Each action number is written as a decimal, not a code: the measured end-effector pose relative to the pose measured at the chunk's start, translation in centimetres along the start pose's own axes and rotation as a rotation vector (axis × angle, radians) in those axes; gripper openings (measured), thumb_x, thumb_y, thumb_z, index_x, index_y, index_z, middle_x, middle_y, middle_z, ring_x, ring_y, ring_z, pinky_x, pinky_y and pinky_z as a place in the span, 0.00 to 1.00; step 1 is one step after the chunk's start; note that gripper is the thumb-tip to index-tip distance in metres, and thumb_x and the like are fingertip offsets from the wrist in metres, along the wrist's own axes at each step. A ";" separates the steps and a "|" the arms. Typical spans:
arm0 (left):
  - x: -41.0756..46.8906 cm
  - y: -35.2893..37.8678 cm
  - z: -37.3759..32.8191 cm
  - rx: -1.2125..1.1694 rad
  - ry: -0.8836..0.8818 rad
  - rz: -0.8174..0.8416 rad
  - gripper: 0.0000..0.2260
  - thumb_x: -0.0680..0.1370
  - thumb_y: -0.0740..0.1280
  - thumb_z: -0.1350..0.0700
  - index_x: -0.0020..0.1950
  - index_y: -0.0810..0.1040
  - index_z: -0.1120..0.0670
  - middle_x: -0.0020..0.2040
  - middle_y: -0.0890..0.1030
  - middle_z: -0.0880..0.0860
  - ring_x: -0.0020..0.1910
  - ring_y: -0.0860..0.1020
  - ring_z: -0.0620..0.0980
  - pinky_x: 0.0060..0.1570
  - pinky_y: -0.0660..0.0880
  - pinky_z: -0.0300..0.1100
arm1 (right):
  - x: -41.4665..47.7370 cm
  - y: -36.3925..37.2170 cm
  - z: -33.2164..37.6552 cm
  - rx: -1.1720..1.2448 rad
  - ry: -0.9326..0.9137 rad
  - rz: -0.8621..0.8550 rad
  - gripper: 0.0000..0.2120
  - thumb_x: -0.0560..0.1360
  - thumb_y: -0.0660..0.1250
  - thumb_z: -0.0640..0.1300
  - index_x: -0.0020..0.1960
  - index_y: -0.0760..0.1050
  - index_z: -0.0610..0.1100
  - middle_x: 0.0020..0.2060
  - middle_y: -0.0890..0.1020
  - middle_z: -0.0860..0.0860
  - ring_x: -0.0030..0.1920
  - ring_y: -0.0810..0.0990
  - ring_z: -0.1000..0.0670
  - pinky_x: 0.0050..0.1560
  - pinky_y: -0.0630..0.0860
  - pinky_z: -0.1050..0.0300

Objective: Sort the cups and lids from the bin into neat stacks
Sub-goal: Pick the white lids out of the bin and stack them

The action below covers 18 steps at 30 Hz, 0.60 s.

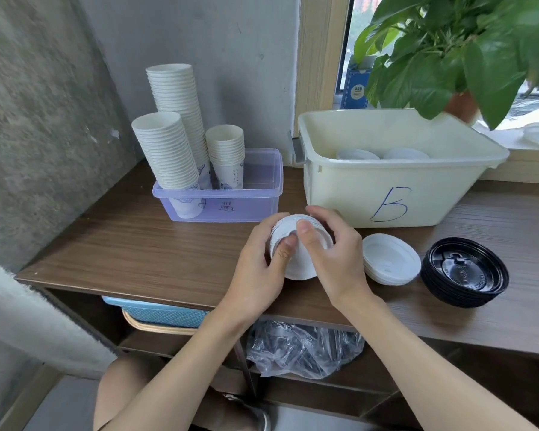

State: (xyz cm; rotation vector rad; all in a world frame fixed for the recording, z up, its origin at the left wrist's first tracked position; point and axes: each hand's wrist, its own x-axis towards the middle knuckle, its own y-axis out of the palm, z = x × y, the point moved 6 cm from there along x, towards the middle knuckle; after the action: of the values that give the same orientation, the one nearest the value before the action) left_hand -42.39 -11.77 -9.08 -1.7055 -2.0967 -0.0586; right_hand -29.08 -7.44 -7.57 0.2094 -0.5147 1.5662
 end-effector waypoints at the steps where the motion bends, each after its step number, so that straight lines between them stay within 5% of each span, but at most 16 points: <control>1: -0.1 0.0 0.0 0.002 -0.008 0.003 0.22 0.79 0.62 0.42 0.69 0.74 0.51 0.62 0.80 0.46 0.63 0.77 0.43 0.62 0.73 0.38 | 0.1 0.0 0.0 -0.024 -0.012 -0.009 0.24 0.71 0.62 0.63 0.52 0.79 0.44 0.46 0.81 0.51 0.48 0.79 0.57 0.50 0.72 0.66; 9: -0.1 0.0 0.0 -0.060 -0.033 -0.015 0.14 0.79 0.67 0.48 0.61 0.80 0.53 0.49 0.85 0.45 0.49 0.81 0.40 0.50 0.73 0.33 | -0.1 0.1 -0.1 0.022 0.050 0.005 0.23 0.69 0.62 0.64 0.50 0.77 0.47 0.42 0.82 0.57 0.44 0.79 0.61 0.45 0.71 0.72; 18: -0.2 0.0 -0.7 -0.138 -0.012 0.014 0.09 0.78 0.69 0.53 0.57 0.80 0.48 0.50 0.85 0.50 0.48 0.81 0.43 0.49 0.75 0.34 | 0.1 0.1 -0.2 -0.061 0.023 -0.014 0.26 0.70 0.59 0.66 0.47 0.78 0.44 0.37 0.81 0.55 0.41 0.78 0.58 0.41 0.71 0.69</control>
State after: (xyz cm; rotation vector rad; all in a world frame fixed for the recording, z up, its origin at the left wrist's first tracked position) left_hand -42.12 -12.14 -8.54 -1.8041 -2.1334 -0.1935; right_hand -29.16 -7.28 -7.78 0.1479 -0.5419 1.5357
